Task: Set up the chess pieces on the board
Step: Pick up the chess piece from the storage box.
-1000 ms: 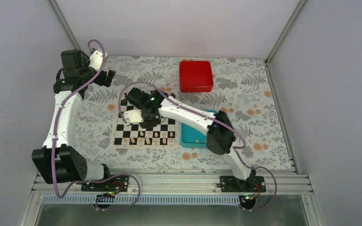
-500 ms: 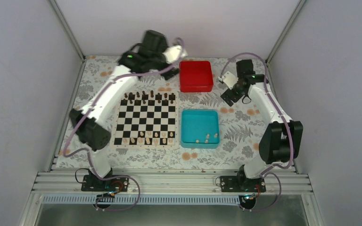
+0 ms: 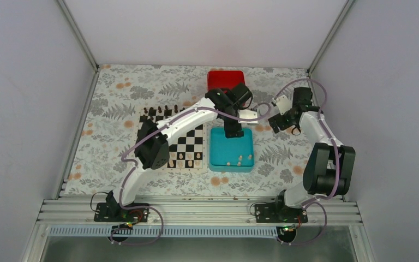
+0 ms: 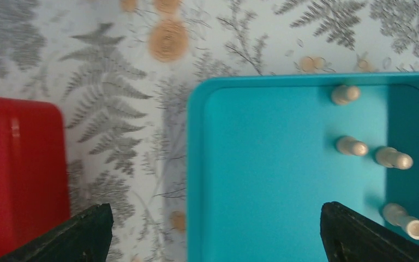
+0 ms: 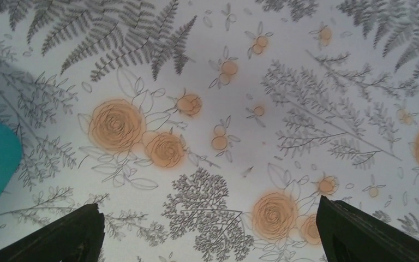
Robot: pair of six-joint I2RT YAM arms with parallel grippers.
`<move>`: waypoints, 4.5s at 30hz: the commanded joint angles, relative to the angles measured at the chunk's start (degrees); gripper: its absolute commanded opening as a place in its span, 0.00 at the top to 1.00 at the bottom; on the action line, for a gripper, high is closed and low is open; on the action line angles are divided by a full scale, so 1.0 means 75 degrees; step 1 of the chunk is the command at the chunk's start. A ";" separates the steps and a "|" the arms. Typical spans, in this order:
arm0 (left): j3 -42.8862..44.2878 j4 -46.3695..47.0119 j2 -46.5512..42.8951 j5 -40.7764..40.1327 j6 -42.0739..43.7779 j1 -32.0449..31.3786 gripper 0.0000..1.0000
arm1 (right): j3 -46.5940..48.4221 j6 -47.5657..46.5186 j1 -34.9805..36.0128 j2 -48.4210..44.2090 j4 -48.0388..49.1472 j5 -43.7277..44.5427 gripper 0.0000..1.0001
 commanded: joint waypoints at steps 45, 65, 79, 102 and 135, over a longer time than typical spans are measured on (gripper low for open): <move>0.0044 -0.0358 0.1499 0.1180 0.0124 -0.0753 0.67 | -0.0166 0.0416 -0.0203 0.0027 0.0753 -0.0871 0.00; -0.0187 -0.0698 0.1022 0.1425 0.0398 -0.0892 0.65 | -0.0205 0.0309 -0.0204 0.0134 0.0564 -0.1092 0.00; -0.0109 -0.0501 0.1317 0.1040 0.0358 -0.0964 0.64 | -0.0235 0.0289 -0.0208 0.0135 0.0522 -0.1155 0.00; -0.0120 -0.0625 0.1523 0.1135 0.0479 -0.1072 0.64 | -0.0263 0.0245 -0.0201 0.0180 0.0505 -0.1198 0.00; -0.0404 -0.0454 0.1561 0.1147 0.0562 -0.1078 0.88 | -0.0296 0.0209 -0.0208 0.0252 0.0488 -0.1234 0.01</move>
